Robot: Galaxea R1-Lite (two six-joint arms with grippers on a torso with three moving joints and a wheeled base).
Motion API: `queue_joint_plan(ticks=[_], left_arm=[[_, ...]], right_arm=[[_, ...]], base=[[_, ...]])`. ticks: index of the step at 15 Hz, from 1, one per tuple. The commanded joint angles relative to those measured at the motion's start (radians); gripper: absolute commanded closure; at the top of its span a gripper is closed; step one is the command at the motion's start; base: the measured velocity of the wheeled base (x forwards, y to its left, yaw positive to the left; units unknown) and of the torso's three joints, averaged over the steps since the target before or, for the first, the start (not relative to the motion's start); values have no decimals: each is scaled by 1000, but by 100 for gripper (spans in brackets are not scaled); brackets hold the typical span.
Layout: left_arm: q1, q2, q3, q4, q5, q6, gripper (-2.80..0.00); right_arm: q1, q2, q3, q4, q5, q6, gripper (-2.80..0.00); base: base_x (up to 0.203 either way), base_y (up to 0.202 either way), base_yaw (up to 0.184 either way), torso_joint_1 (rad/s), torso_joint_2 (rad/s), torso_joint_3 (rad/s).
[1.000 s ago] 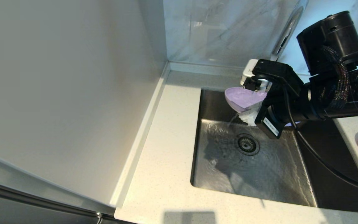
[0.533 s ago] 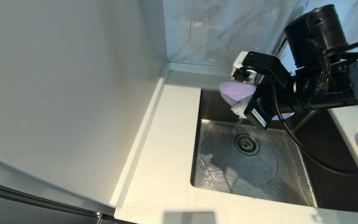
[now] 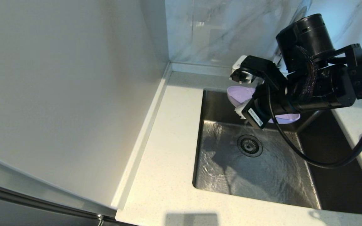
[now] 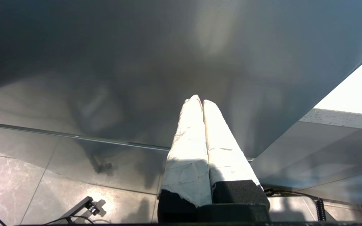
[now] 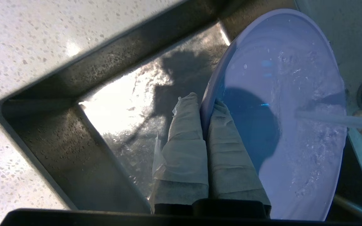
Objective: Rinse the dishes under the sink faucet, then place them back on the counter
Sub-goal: Rinse the plate
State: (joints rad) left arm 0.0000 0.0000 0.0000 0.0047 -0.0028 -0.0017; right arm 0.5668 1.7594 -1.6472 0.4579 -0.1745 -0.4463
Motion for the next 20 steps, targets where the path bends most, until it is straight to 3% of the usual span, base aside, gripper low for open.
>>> queue_joint_plan(ticks=[1, 5, 12, 18, 20], left_arm=[[0, 0, 0, 0, 0, 0, 0], [0, 0, 0, 0, 0, 0, 0], [0, 0, 0, 0, 0, 0, 0], [0, 0, 0, 0, 0, 0, 0], [0, 0, 0, 0, 0, 0, 0]], right_arm=[[-30, -10, 8, 5, -2, -2, 0], [-72, -92, 81, 8, 6, -2, 0], [-76, -360, 361, 55, 138, 20, 0], [-124, -407, 298, 76, 336, 280, 0], [-151, -405, 233, 136, 387, 425, 0]], base=[[0, 0, 0, 0, 0, 0], [0, 0, 0, 0, 0, 0], [0, 0, 0, 0, 0, 0], [0, 0, 0, 0, 0, 0], [0, 0, 0, 0, 0, 0]])
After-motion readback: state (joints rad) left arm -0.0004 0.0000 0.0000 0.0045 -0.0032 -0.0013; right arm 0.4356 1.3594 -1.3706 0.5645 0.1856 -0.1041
